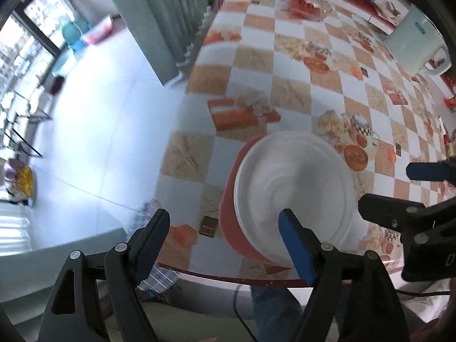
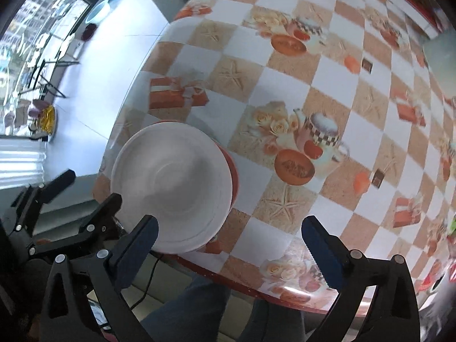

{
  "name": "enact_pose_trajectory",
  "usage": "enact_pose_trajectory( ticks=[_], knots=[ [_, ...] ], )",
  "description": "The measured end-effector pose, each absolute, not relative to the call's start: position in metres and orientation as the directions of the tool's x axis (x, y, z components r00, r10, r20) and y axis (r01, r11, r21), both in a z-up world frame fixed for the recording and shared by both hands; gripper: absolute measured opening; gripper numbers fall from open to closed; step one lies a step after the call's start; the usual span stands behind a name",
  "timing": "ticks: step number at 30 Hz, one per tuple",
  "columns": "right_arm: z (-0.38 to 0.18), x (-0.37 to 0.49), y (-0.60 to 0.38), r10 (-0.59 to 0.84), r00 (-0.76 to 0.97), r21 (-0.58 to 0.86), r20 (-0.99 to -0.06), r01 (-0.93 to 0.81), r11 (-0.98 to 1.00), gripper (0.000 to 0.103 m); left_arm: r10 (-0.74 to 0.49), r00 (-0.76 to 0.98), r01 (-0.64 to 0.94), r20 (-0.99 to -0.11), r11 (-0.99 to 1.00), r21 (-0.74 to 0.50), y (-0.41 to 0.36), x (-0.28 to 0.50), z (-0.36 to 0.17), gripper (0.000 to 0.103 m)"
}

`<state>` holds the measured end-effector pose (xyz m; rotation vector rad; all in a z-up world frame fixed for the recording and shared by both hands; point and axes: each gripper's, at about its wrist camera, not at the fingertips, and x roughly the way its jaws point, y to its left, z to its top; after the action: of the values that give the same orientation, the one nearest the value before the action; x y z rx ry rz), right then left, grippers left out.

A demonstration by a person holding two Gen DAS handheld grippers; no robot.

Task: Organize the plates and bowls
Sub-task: 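Lower the bowl stack onto the pink plate stack with both grippers, then open both grippers and release the bowl stack on the plates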

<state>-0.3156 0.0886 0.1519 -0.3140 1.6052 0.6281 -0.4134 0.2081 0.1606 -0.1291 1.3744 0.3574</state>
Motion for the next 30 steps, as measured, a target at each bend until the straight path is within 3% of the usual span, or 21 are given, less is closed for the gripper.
enact_pose_trajectory(
  ticks=[5, 14, 22, 30],
  knots=[
    [0.173, -0.321, 0.092, 0.182, -0.117, 0.216, -0.976, -0.568, 0.794, 0.101, 0.232, 0.156, -0.309, -0.96, 0.935, 0.176, 0.205, -0.412, 0.18, 0.085],
    [0.202, -0.331, 0.09, 0.161, -0.068, 0.169, -0.985, -0.609, 0.775, 0.101, 0.121, 0.14, -0.183, -0.983, 0.978, 0.094, 0.19, -0.417, 0.208, 0.09],
    [0.209, -0.334, 0.09, 0.147, -0.037, 0.138, -0.988, -0.62, 0.772, 0.101, 0.081, 0.12, -0.204, -0.989, 0.977, 0.056, 0.171, -0.425, 0.224, 0.09],
    [0.208, -0.33, 0.088, 0.147, -0.043, 0.143, -0.988, -0.603, 0.784, 0.101, 0.149, 0.14, -0.161, -0.979, 0.979, 0.126, 0.16, -0.423, 0.232, 0.09]
  ],
)
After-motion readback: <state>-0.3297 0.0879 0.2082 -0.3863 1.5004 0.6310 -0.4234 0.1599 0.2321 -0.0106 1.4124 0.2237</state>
